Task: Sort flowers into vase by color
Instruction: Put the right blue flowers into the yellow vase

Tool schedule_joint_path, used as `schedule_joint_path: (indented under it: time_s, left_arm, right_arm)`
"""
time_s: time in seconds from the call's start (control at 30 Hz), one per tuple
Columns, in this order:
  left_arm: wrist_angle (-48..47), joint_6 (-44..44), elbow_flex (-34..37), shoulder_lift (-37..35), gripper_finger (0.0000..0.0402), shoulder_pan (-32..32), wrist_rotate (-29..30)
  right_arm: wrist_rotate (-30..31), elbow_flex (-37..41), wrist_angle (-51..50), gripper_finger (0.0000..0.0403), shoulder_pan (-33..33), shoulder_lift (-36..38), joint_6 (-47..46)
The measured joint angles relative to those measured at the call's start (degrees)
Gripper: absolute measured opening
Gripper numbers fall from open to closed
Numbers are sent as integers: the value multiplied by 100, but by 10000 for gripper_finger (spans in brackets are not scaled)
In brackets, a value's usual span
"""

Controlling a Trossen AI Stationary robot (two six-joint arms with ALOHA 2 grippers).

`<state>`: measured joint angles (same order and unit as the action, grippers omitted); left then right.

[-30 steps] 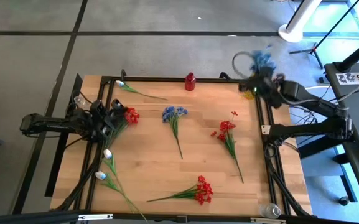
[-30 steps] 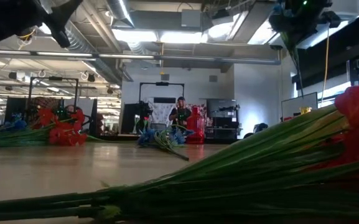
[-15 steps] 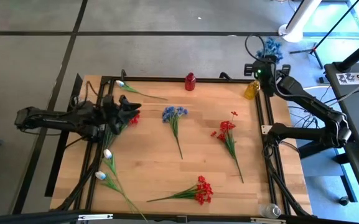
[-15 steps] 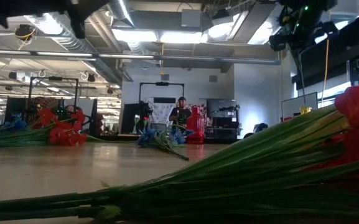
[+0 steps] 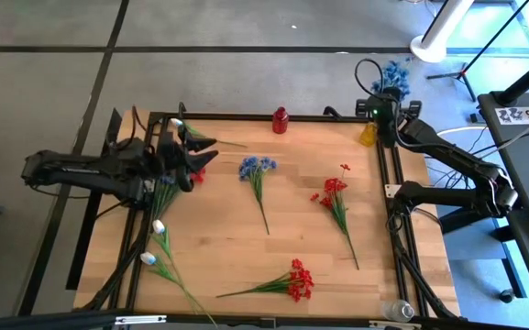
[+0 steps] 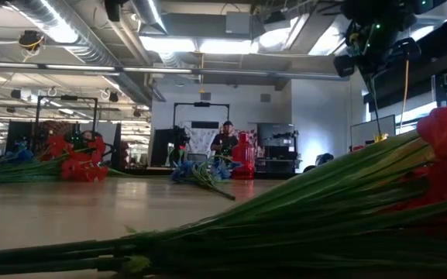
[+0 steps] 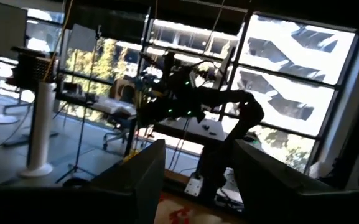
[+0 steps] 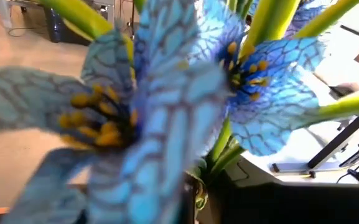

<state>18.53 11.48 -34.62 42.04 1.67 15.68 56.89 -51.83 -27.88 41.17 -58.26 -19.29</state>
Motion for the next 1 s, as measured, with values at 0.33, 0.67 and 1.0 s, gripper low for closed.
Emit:
schedule_joint_path:
  time_s: [0.33, 0.67, 1.0]
  left_arm:
    - [-2649, -4, -1677, 248, 181, 0, 342]
    - [-4720, 689, -2737, 612, 181, 9, 635]
    - [-5591, 1545, -2808, 752, 181, -81, 578]
  right_arm:
    - [-840, 0, -1070, 88, 501, 1, -884]
    - [-2378, -369, -2207, 238, 837, 68, -1212]
    - [-4099, -378, -2706, 266, 1402, 116, -1500]
